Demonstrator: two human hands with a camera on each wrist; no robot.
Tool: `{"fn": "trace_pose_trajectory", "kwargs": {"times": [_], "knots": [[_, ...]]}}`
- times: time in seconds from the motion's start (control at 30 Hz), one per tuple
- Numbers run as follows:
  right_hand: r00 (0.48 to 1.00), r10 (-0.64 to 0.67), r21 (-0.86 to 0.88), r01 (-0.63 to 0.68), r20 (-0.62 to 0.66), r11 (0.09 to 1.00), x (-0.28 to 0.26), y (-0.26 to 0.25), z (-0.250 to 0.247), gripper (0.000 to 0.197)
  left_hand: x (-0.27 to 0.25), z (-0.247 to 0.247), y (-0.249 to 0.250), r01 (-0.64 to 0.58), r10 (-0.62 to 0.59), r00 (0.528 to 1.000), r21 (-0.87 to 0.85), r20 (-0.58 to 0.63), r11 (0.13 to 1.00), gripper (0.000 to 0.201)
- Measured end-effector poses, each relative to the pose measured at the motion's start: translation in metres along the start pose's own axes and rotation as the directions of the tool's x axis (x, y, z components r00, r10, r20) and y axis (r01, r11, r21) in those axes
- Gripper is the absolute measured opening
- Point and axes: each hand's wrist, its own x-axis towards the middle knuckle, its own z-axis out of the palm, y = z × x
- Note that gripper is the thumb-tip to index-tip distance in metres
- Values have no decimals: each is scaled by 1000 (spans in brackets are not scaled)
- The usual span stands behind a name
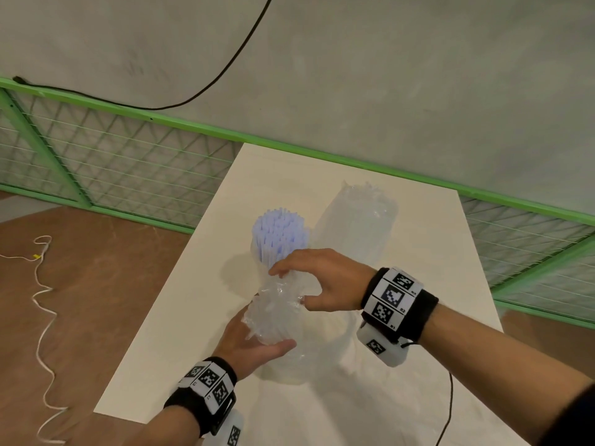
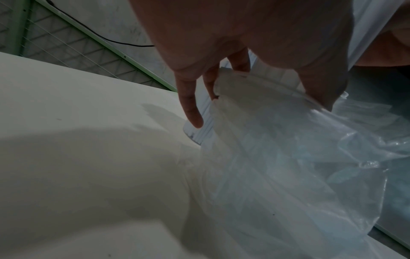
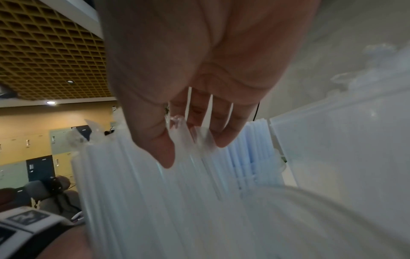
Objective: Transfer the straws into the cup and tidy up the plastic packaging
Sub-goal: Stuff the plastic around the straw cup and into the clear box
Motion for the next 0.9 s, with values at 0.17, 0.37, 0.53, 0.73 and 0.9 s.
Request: {"fn": "trace_pose_trajectory", "kwargs": {"times": [0.17,0.37,0.53,0.73,0.9], "knots": [[988,7,97,8,-152,995,0,4,10,39,2,-1,-2,-16,16,1000,22,10,1000,61],[971,108,235,-57,-212,970,-3,1,20,30,5,-2,-4,-38,38,999,53,0,998,67],[955,91,222,-27,-283,975,-2,-1,28,36,5,-3,-2,-56,55,998,102,16,993,59],[939,167,337,-59,-300,940,-5,-2,33,19,7,-4,-5,-52,52,999,75,-1,996,59],[927,220,395,-88,-302,914,-7,-4,38,31,11,-5,-9,-40,41,999,87,-5,995,66]]}}
